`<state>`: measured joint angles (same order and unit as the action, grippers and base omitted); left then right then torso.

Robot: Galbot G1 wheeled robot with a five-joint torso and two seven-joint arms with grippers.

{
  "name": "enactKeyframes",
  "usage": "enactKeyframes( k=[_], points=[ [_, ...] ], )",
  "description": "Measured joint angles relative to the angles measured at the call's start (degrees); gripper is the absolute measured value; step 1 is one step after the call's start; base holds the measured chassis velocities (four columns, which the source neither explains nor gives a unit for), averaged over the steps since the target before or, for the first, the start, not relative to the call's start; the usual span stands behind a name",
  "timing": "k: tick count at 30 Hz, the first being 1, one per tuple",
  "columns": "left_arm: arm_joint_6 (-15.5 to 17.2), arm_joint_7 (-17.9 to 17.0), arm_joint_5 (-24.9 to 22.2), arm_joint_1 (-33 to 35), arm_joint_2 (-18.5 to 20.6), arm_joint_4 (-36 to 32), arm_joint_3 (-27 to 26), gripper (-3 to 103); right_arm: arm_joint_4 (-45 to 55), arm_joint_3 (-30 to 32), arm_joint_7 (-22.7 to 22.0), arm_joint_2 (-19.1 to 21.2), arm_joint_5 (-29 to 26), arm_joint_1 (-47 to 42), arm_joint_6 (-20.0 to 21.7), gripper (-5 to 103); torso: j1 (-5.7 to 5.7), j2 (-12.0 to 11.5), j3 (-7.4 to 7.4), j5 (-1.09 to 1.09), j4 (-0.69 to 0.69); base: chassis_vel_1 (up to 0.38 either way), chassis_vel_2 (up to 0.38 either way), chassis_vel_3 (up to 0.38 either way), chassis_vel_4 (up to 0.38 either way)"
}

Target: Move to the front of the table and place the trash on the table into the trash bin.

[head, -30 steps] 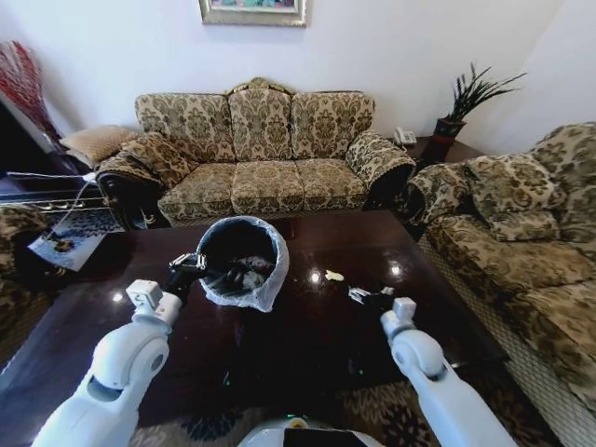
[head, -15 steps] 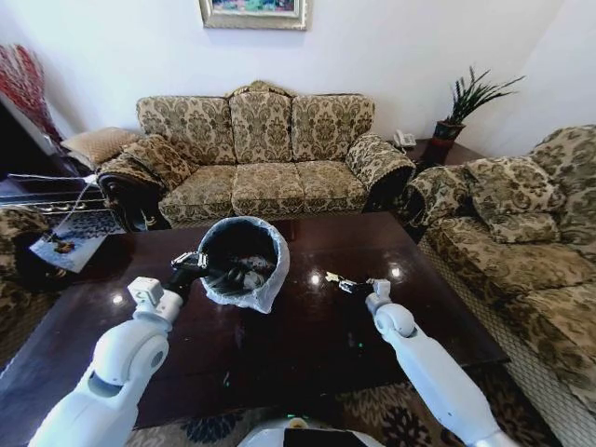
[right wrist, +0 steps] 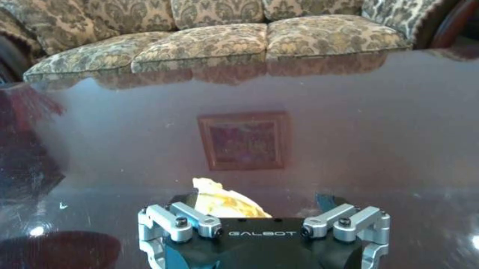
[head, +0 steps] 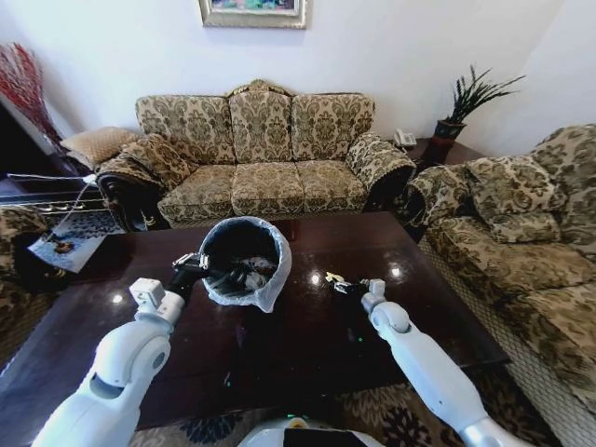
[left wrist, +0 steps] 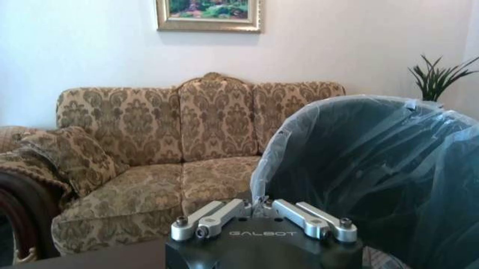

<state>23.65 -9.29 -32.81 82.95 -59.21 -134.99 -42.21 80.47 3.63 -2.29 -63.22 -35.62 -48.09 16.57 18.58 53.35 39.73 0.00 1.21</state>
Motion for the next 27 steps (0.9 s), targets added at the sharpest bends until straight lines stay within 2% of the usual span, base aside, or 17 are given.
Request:
enactKeyframes(
  k=[3,7,8,9,11,12,13,15,16,18,20,23,24,27],
  points=[
    [0.1,0.0,0.0,0.1,-0.1,-0.1,0.0,1,-0.9,-1.0,0.1,-0.4,0.1,1.2,0.0,103,0.00,0.0,0.00,0.00,0.00,0.000,0.000,0.000,0.000],
    [0.2,-0.2,0.0,0.2,0.0,-0.1,-0.2,1,-2.8,-3.2,0.2,-1.2,0.9,3.3,0.1,89,0.00,0.0,0.00,0.00,0.01,0.000,0.000,0.000,0.000],
    [0.2,-0.2,0.0,0.2,0.0,-0.1,-0.2,1,-2.8,-3.2,0.2,-1.2,0.9,3.3,0.1,89,0.00,0.0,0.00,0.00,0.01,0.000,0.000,0.000,0.000],
    [0.3,-0.2,-0.1,0.2,0.3,-0.1,-0.2,1,-2.9,-3.4,0.2,-1.2,1.0,3.4,0.5,84,0.00,0.0,0.00,0.00,0.00,0.000,0.000,0.000,0.000],
    [0.3,-0.2,-0.1,0.1,0.4,-0.1,-0.3,1,-3.0,-3.5,0.2,-1.2,1.1,3.4,0.7,84,0.00,0.0,0.00,0.00,0.00,0.000,0.000,0.000,0.000],
    [0.3,-0.2,-0.1,0.0,0.6,0.1,-0.3,1,-3.2,-3.8,0.2,-1.2,1.4,3.3,0.8,72,0.00,0.0,0.00,-0.01,-0.01,0.000,0.000,0.000,0.000],
    [0.3,-0.2,-0.2,-0.1,0.6,0.2,-0.3,1,-3.3,-3.9,0.2,-1.2,1.5,3.3,0.8,72,0.00,0.0,0.00,-0.02,-0.01,0.000,0.000,0.000,0.000],
    [0.3,-0.2,-0.3,-0.3,0.8,0.4,-0.2,1,-3.6,-4.1,0.1,-1.2,2.0,3.1,0.7,61,-0.01,0.0,-0.01,-0.04,-0.02,0.000,0.000,0.000,0.000],
    [0.3,-0.2,-0.3,-0.3,0.8,0.4,-0.2,1,-3.6,-4.1,0.1,-1.2,2.0,3.1,0.7,61,-0.01,0.0,-0.01,-0.04,-0.02,0.000,0.000,0.000,0.000],
    [0.3,-0.2,-0.3,-0.4,0.9,0.7,-0.1,1,-4.0,-4.2,0.1,-1.3,2.4,3.0,0.6,51,-0.01,0.0,-0.02,-0.05,-0.03,0.000,0.000,0.000,0.000],
    [0.3,-0.2,-0.3,-0.5,1.0,0.8,-0.1,1,-4.1,-4.3,0.1,-1.3,2.5,3.0,0.5,51,-0.01,0.0,-0.02,-0.05,-0.03,0.000,0.000,0.000,0.000],
    [0.3,0.0,-0.3,-0.6,1.1,1.1,-0.1,1,-4.1,-4.3,0.0,-1.7,2.7,2.9,0.5,34,-0.01,0.0,-0.02,-0.02,-0.02,0.000,0.000,0.000,0.000],
    [0.3,0.0,-0.3,-0.6,1.1,1.1,-0.1,1,-4.1,-4.3,0.0,-1.7,2.7,2.9,0.5,34,-0.01,0.0,-0.02,-0.02,-0.02,0.000,0.000,0.000,0.000],
    [0.1,0.0,-0.4,-0.8,1.2,1.4,0.0,1,-3.5,-4.3,-0.4,-1.9,3.2,2.1,0.3,18,-0.01,0.0,-0.01,0.00,0.01,0.000,0.000,0.000,0.000]
  ],
)
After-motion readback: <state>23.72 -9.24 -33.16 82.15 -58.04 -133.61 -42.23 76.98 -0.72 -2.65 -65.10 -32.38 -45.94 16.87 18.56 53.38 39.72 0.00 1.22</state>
